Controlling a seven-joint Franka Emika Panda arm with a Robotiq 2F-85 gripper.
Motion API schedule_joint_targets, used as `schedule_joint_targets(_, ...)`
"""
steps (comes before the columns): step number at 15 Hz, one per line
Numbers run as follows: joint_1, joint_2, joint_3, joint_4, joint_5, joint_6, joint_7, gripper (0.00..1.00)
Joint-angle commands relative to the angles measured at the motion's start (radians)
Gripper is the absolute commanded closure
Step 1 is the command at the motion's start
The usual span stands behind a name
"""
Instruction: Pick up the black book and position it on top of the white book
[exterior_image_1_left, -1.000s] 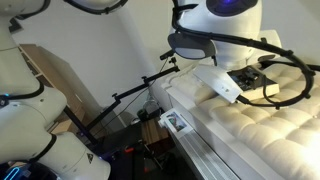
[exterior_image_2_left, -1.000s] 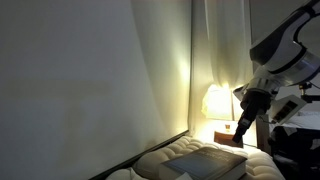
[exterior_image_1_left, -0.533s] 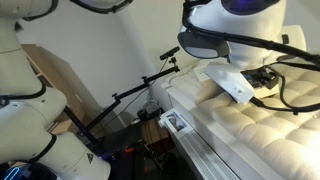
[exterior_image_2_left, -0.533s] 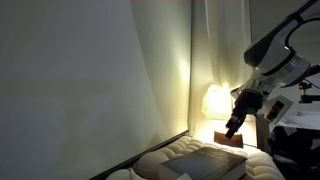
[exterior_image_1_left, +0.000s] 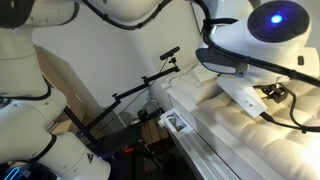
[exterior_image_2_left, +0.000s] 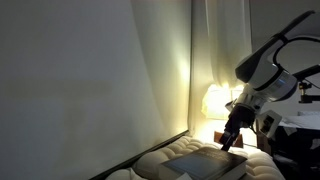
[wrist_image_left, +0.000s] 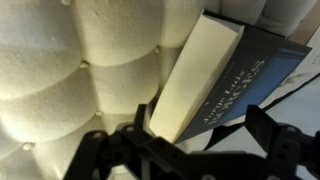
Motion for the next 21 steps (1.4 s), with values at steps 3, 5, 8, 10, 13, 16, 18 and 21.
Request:
schedule_joint_targets(3, 0.000, 0.089, -0.006, 0.097, -0.032, -0.058, 0.077, 0.00)
schedule_joint_targets(5, -0.002, 0.111, -0.004, 0.117, -0.042, -0.070, 0.091, 0.00)
schedule_joint_targets(8, -0.006, 0.129, -0.001, 0.139, -0.054, -0.083, 0.103, 0.00)
schedule_joint_targets(10, -0.006, 0.117, 0.002, 0.128, -0.057, -0.080, 0.095, 0.00)
schedule_joint_targets(13, -0.006, 0.083, 0.014, 0.096, -0.051, -0.069, 0.069, 0.00)
schedule_joint_targets(16, 0.002, 0.068, 0.024, 0.082, -0.046, -0.062, 0.063, 0.00)
schedule_joint_targets(18, 0.012, 0.070, 0.029, 0.078, -0.050, -0.054, 0.067, 0.00)
schedule_joint_targets(21, 0.030, 0.081, 0.027, 0.077, -0.060, -0.037, 0.080, 0.00)
